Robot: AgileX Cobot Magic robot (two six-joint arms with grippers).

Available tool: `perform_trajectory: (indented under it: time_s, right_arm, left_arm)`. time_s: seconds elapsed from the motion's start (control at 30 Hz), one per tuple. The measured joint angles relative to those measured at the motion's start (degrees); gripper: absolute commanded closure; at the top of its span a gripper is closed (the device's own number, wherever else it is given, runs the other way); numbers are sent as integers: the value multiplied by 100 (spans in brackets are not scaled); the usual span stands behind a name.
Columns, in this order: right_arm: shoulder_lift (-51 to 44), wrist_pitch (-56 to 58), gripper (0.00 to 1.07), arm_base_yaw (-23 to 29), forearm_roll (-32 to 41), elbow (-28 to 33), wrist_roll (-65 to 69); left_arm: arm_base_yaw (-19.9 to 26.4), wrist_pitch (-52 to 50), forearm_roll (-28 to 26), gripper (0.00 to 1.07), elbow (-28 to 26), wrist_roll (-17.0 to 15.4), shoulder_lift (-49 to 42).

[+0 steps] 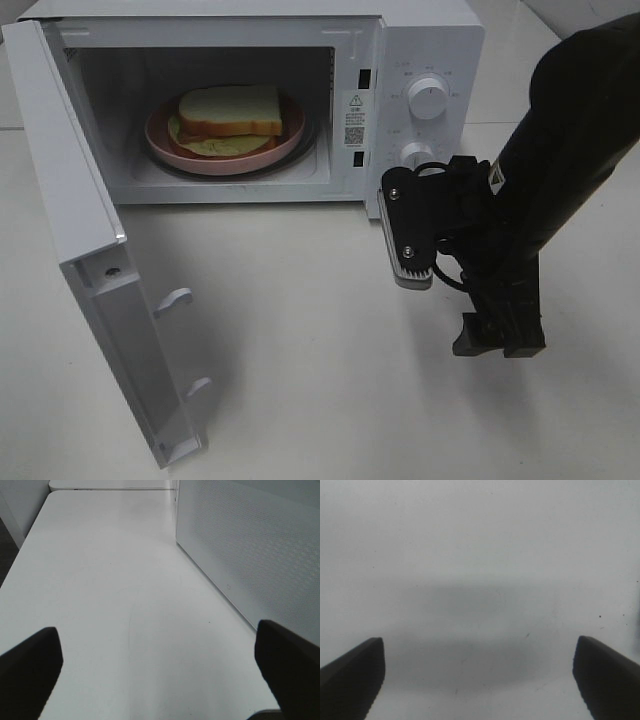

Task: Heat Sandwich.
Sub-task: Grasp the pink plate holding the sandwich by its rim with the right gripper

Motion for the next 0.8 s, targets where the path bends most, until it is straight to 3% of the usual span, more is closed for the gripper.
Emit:
perform_trajectory:
  time_s: [0.4,0.8]
  right_arm:
    - [0,-52,12,0,-264,-235,11]
    - [355,-40,15,304,-630,-1197,11]
  left_arm:
    - [0,0,0,6,0,0,0]
    - [0,0,0,6,0,0,0]
